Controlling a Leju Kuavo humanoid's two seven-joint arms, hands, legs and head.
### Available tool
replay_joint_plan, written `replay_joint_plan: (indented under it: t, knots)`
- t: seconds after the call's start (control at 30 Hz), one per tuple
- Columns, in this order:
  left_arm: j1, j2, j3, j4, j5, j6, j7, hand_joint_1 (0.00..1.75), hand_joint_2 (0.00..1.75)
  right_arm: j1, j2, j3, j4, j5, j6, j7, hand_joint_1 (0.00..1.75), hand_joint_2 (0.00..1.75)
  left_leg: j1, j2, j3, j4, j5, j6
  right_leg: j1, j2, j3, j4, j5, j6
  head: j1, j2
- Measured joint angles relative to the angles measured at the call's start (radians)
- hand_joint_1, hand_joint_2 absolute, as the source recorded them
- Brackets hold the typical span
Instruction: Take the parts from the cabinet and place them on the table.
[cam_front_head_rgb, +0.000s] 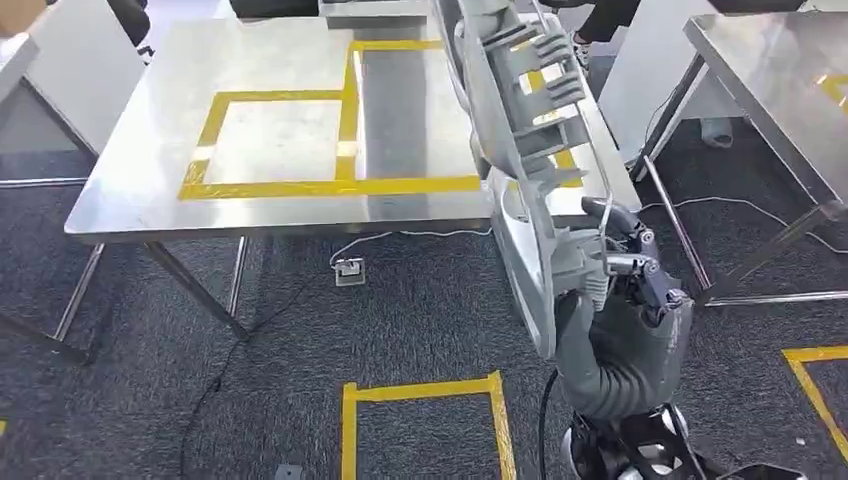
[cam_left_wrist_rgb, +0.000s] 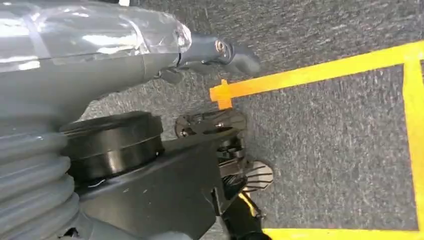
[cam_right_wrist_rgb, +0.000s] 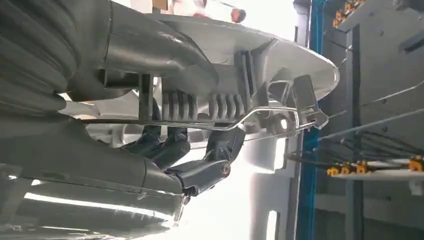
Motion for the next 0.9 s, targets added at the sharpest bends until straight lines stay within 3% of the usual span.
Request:
replay_joint_plan:
  t: [0.07,0.1,0.13,0.17,0.23,0.27,0.3,0.33,0.4,0.43,0.47,0.5,0.57,0.63,0.67,0.73,0.77,0.8,0.83,0.9]
  knots:
    - [0.002,0.002,0.0,0.0,0.001,-0.002,0.005,0.0,1.75,0.002,0.002,0.0,0.003,0.004,-0.006,0.0,1.75,1.75,0.001,0.003,0.008,-0.005,-0.006,-0.01,0.003,0.002,0.001,-0.001,-0.008,-0.013,-0.01,0.0]
    - [0.001,0.003,0.0,0.0,0.001,-0.003,0.007,0.0,1.75,0.003,0.003,0.001,0.003,0.005,-0.009,0.0,1.75,1.75,0.002,0.004,0.011,-0.003,-0.02,-0.017,-0.004,0.002,0.011,-0.008,-0.009,-0.019,-0.009,0.0]
    - [0.0,0.003,0.0,0.0,0.001,-0.003,0.008,0.0,1.75,0.003,0.005,0.001,0.003,0.005,-0.01,0.0,1.75,1.75,0.001,0.004,0.004,0.023,-0.031,-0.022,-0.004,0.0,0.02,-0.011,-0.014,-0.026,-0.016,0.0]
    - [-0.001,0.003,0.0,0.0,0.001,-0.003,0.008,0.0,1.75,0.001,0.008,0.001,0.003,0.005,-0.013,0.0,1.75,1.75,0.002,0.004,-0.03,0.085,-0.058,-0.025,-0.004,-0.002,0.024,-0.012,-0.018,-0.031,-0.024,0.0]
    - [0.001,0.005,0.0,0.0,0.001,-0.003,0.01,0.0,1.75,0.002,0.012,0.001,0.004,0.006,-0.013,0.0,1.75,1.75,0.004,0.002,-0.146,0.268,-0.119,-0.029,-0.001,-0.002,0.031,-0.012,-0.026,-0.036,-0.037,0.0]
    - [0.003,0.005,0.0,0.0,0.001,-0.003,0.01,0.0,1.75,0.002,0.013,0.001,0.004,0.006,-0.013,0.0,1.75,1.75,0.005,0.001,-0.189,0.319,-0.119,-0.029,-0.001,-0.001,0.035,-0.012,-0.032,-0.037,-0.04,0.0]
    - [0.005,0.006,0.0,0.0,0.001,-0.004,0.011,0.0,1.75,0.003,0.013,0.002,0.005,0.006,-0.013,0.0,1.75,1.75,0.006,0.001,-0.212,0.325,-0.092,-0.029,-0.001,0.0,0.043,-0.012,-0.039,-0.036,-0.045,0.0]
    - [0.005,0.006,0.0,0.0,0.001,-0.003,0.011,0.0,1.75,0.003,0.013,0.002,0.007,0.006,-0.013,0.0,1.75,1.75,0.007,0.001,-0.211,0.291,-0.045,-0.028,-0.001,0.002,0.054,-0.012,-0.046,-0.033,-0.048,0.0]
    - [0.005,0.008,0.0,0.0,0.0,-0.003,0.01,0.0,1.75,0.004,0.014,0.002,0.007,0.005,-0.015,0.0,1.75,1.75,0.011,0.003,-0.16,0.127,0.093,-0.026,-0.003,0.003,0.086,-0.011,-0.068,-0.024,-0.055,0.0]
    - [0.005,0.009,0.0,0.0,0.0,-0.003,0.01,0.0,1.75,0.004,0.014,0.002,0.007,0.006,-0.016,0.0,1.75,1.75,0.01,0.004,-0.143,0.088,0.109,-0.024,-0.004,0.003,0.09,-0.013,-0.078,-0.018,-0.057,0.0]
    - [0.005,0.009,0.0,0.0,-0.001,-0.003,0.01,0.0,1.75,0.002,0.015,0.002,0.007,0.006,-0.017,-0.001,1.75,1.75,0.005,0.005,-0.133,0.075,0.099,-0.022,0.002,0.006,0.094,-0.008,-0.085,-0.009,-0.061,0.0]
    - [0.004,0.009,0.0,0.0,-0.002,-0.002,0.009,0.0,1.75,0.002,0.015,0.0,0.006,0.005,-0.018,-0.001,1.75,1.75,0.007,0.006,-0.12,0.048,0.071,-0.012,0.002,0.007,0.093,-0.008,-0.086,-0.004,-0.063,0.0]
    - [0.009,0.009,0.001,0.0,-0.002,0.0,0.01,0.0,1.75,0.003,0.015,0.0,0.006,0.005,-0.02,-0.001,1.75,1.75,0.003,0.003,-0.123,0.054,0.067,0.003,-0.001,0.006,0.097,-0.017,-0.087,0.003,-0.053,0.0]
    - [0.01,0.009,0.001,0.0,-0.002,0.002,0.009,0.0,1.75,0.003,0.015,0.0,0.006,0.004,-0.023,-0.001,1.75,1.75,0.009,0.003,-0.11,0.047,0.062,0.014,-0.001,0.005,0.096,0.001,-0.105,0.014,-0.049,0.0]
    - [0.008,0.009,0.001,0.0,-0.003,0.004,0.009,0.0,1.75,0.003,0.015,0.0,0.006,0.004,-0.023,-0.001,1.75,1.75,0.008,0.004,-0.103,0.047,0.057,0.022,0.0,0.005,0.069,0.057,-0.128,0.016,-0.043,0.0]
    - [0.007,0.009,0.001,0.0,-0.003,0.005,0.009,0.0,1.75,0.004,0.014,0.0,0.006,0.002,-0.023,-0.001,1.75,1.75,0.002,0.008,-0.092,0.047,0.046,0.031,0.0,0.005,-0.026,0.221,-0.185,0.018,-0.032,0.0]
    - [0.008,0.009,0.001,0.0,-0.003,0.005,0.009,0.0,1.75,0.004,0.014,0.0,0.006,0.002,-0.023,-0.001,1.75,1.75,-0.002,0.008,-0.086,0.047,0.04,0.034,0.001,0.005,-0.075,0.292,-0.198,0.015,-0.029,0.0]
    - [0.009,0.009,0.001,0.0,-0.003,0.005,0.01,0.0,1.75,0.005,0.014,0.0,0.007,0.0,-0.023,-0.001,1.75,1.75,-0.007,0.008,-0.077,0.047,0.033,0.037,0.003,0.005,-0.1,0.313,-0.184,0.009,-0.027,0.0]
    - [0.009,0.008,0.001,0.0,-0.003,0.005,0.01,0.0,1.75,0.006,0.014,0.0,0.007,-0.003,-0.023,-0.001,1.75,1.75,-0.012,0.007,-0.067,0.047,0.027,0.038,0.008,0.005,-0.1,0.288,-0.147,0.001,-0.024,0.0]
    - [0.009,0.008,0.001,0.0,-0.003,0.005,0.01,0.0,1.75,0.007,0.014,0.0,0.007,-0.006,-0.023,-0.001,1.75,1.75,-0.021,0.005,-0.046,0.046,0.014,0.04,0.025,0.006,-0.056,0.142,-0.031,-0.027,-0.015,0.0]
